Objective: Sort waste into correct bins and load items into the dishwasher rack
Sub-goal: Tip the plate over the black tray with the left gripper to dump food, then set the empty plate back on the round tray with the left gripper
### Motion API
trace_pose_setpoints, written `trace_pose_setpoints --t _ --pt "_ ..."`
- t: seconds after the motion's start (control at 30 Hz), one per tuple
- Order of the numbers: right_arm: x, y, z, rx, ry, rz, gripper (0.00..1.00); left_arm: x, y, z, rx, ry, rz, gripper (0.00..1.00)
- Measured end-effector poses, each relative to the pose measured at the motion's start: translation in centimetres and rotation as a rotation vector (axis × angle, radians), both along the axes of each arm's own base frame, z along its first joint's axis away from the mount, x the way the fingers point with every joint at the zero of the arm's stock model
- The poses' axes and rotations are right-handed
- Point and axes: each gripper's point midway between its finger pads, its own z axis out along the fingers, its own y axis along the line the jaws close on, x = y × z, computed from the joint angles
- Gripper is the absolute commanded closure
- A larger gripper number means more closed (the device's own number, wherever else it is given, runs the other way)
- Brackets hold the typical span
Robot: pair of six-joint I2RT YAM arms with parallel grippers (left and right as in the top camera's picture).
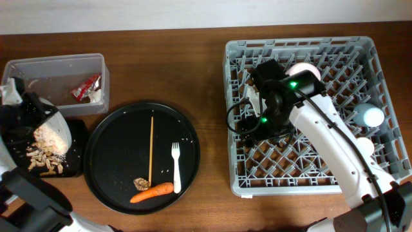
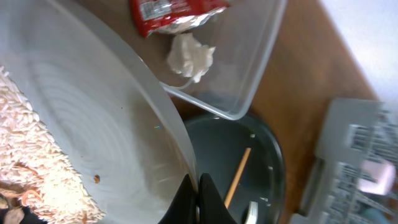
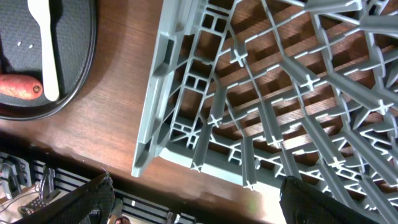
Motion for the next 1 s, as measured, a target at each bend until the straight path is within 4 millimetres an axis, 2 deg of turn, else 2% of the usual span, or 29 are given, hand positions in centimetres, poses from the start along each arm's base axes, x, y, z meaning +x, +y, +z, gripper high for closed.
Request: trace_pose_setpoints --t 0.07,0.2,0.3,0.4,0.57,0.8,0.83,0.9,1.0 --pt "0.0 0.0 0.0 0.000 0.000 0.000 0.12 -0.4 0.2 1.1 -0.080 -0.116 -0.031 1.00" --pt "0.0 0.0 0.0 0.001 -0.001 0.000 0.12 -2.5 -0.4 0.9 -0.280 -0.329 -0.063 1.00" --pt "0.0 0.0 0.0 0.000 0.000 0.000 0.12 -3.6 -1.0 1.6 -0.371 -0.495 -0.070 1.00" --pt "0.0 0.0 0.0 0.000 0.001 0.000 0.11 -4.1 -0.6 2.4 -0.392 -0.598 -0.059 1.00" --pt "0.0 0.0 0.0 0.000 0.001 0.000 0.11 -3.9 -0.5 3.8 -0.415 -0.676 -0.059 1.00" --pt "0.0 0.0 0.0 0.000 0.000 0.000 0.11 -4.1 -1.0 3.8 -0.451 -0.655 -0.048 1.00" --pt "0.0 0.0 0.0 0.000 0.000 0.000 0.11 -4.1 -1.5 3.7 -0.462 -0.636 -0.052 1.00" --pt "0.0 0.0 0.0 0.000 0.001 0.000 0.11 -4.1 -3.7 3.4 -0.487 -0.548 -0.086 1.00" --pt "0.0 0.0 0.0 0.000 -0.001 0.000 0.11 -4.1 -9.0 3.3 -0.505 -0.411 -0.215 1.00"
